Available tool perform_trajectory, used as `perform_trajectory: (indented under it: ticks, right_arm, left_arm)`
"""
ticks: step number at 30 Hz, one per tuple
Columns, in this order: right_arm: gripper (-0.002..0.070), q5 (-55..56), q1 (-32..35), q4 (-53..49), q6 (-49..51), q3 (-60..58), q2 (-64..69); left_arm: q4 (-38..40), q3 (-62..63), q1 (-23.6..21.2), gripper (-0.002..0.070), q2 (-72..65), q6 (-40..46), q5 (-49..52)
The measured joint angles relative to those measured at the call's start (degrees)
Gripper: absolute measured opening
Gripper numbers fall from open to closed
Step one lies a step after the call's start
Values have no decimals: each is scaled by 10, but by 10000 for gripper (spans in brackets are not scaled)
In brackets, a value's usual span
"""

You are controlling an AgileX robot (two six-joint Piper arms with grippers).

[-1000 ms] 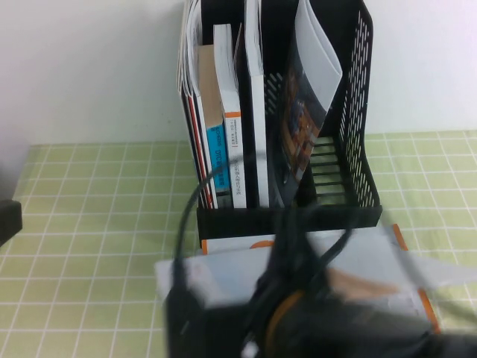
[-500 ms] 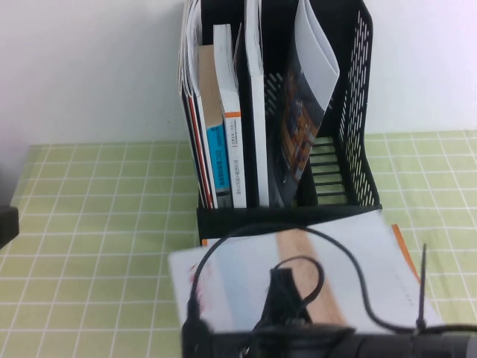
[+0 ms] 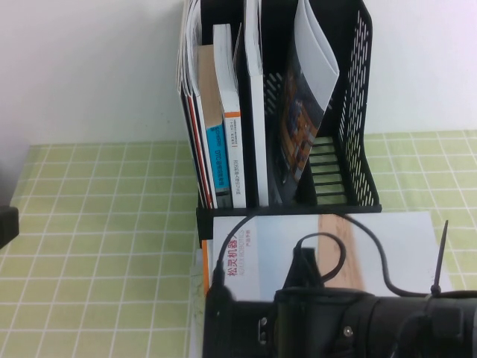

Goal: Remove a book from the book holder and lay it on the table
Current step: Place the picked book on the book

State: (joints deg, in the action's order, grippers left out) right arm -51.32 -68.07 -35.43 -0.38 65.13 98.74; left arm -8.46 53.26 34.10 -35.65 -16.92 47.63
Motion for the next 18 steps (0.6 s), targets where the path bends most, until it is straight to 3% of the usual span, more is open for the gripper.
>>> perform_trajectory:
  ticks: [5, 8, 15, 18]
  right_arm:
    - [398, 22, -29, 36, -37, 0, -11]
    - [466, 25, -55, 40, -45, 0, -30]
    - [471, 46, -130, 39, -82, 41, -120]
    - [356, 38, -150, 2, -84, 63, -158]
  left_arm:
    - [0, 0, 0, -3, 0, 0, 0]
    - [0, 0, 0, -3, 0, -1, 0]
    - [0, 0, 0, -3, 0, -1, -6]
    - [3, 0, 0, -3, 0, 9, -25]
